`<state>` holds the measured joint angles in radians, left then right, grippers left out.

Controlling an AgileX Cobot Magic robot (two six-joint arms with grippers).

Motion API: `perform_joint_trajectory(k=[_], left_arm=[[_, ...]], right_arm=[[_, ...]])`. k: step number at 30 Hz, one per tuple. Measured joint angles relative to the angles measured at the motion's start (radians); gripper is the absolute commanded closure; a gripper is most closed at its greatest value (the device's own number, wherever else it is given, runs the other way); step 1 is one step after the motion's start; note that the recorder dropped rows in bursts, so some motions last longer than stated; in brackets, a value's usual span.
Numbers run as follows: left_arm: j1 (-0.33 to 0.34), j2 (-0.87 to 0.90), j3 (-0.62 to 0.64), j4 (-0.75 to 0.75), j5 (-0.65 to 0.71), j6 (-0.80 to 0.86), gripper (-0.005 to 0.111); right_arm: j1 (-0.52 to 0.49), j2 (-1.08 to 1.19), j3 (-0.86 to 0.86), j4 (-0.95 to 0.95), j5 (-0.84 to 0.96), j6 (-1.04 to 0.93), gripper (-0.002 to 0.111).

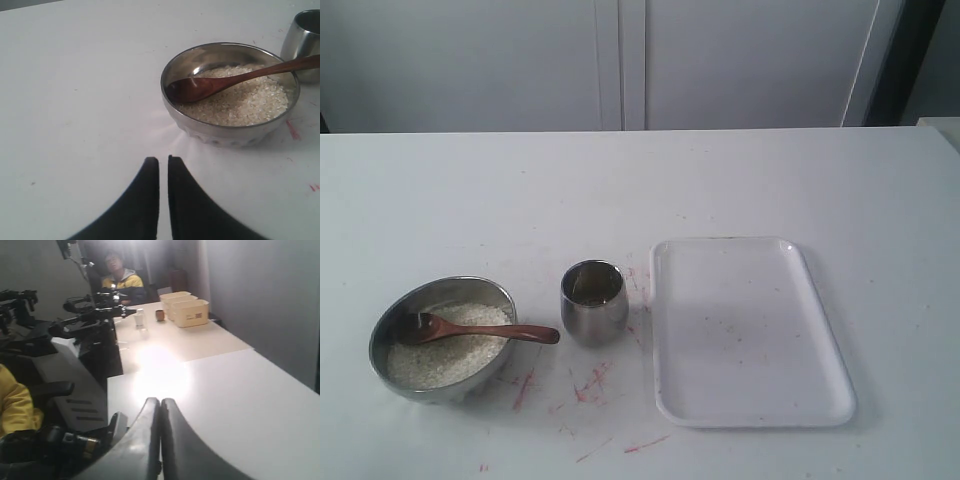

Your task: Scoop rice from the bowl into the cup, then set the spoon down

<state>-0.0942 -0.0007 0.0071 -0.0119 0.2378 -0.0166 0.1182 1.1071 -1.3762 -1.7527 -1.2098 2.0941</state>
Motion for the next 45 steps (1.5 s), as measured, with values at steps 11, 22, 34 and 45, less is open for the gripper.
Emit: perform_joint_trajectory(k=[11, 22, 34, 45], left_arm=[[0.0, 0.0, 0.0, 0.0, 0.0, 0.0, 0.092], [0.0, 0.0, 0.0, 0.0, 0.0, 0.0, 0.092], [0.0, 0.0, 0.0, 0.0, 0.0, 0.0, 0.092], [0.0, 0.0, 0.0, 0.0, 0.0, 0.0, 0.092]], right_arm=[[0.278, 0.094, -0.004, 0.0, 0.04, 0.0, 0.108], [0.508, 0.22, -0.006, 0.0, 0.264, -0.197, 0.108], [0.661, 0.278, -0.006, 0.0, 0.949, -0.455, 0.108], [0.68, 0.219, -0.006, 0.132, 1.499, -0.419, 0.108]])
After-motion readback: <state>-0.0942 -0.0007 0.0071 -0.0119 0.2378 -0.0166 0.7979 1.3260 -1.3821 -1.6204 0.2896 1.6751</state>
